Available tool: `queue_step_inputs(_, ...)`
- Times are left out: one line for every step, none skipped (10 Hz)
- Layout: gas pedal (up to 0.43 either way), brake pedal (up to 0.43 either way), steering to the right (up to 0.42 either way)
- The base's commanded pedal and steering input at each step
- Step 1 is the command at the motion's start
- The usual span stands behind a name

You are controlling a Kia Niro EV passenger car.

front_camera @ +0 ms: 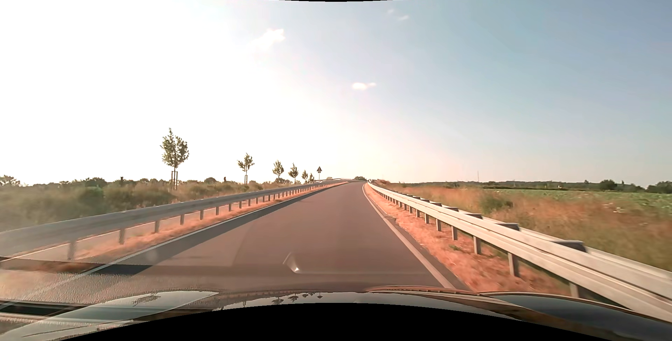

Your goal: Follow the waypoints while adhering to traffic rules and regulations

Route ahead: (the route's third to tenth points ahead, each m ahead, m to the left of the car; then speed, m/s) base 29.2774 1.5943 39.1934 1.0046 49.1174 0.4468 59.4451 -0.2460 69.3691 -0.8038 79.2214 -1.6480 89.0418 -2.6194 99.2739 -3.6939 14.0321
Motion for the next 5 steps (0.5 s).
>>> queue_step_inputs(0.571,0.0,0.001)
queue_step_inputs(0.571,0.0,0.002)
queue_step_inputs(0.571,0.0,0.002)
queue_step_inputs(0.591,0.0,0.003)
queue_step_inputs(0.65,0.0,0.004)
